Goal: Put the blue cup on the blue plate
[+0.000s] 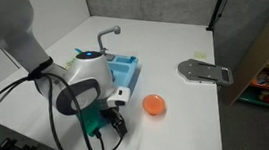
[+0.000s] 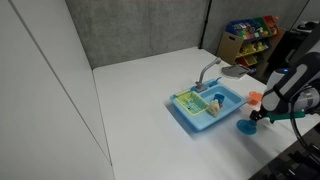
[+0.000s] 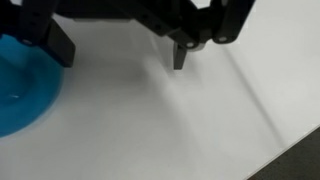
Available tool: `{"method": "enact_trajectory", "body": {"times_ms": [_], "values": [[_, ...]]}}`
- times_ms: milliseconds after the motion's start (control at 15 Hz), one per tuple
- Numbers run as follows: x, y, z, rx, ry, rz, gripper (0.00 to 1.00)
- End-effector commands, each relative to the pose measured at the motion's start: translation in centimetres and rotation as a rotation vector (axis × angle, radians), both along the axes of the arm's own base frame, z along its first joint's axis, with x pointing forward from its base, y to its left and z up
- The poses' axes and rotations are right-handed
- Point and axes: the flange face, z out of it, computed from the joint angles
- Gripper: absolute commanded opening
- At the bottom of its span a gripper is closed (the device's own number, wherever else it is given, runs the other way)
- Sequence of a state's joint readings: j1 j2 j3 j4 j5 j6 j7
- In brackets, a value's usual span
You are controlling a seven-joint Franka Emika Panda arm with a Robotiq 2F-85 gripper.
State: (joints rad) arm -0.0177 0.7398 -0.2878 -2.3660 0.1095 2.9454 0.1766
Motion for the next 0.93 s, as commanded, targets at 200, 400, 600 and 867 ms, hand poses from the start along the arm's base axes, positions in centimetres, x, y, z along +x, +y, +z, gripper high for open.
{"method": "enact_trajectory", "body": {"times_ms": [200, 400, 600, 867], "values": [[-1.0, -0.3, 1.9, -0.009, -0.018, -0.019, 1.0], [-1.3, -1.4, 3.1, -0.028, -0.028, -0.04, 1.0], [-1.2, -2.4, 4.6, -0.045, -0.046, -0.059, 1.0], [-1.3, -2.4, 7.2, -0.064, -0.065, -0.042, 1.0]]}}
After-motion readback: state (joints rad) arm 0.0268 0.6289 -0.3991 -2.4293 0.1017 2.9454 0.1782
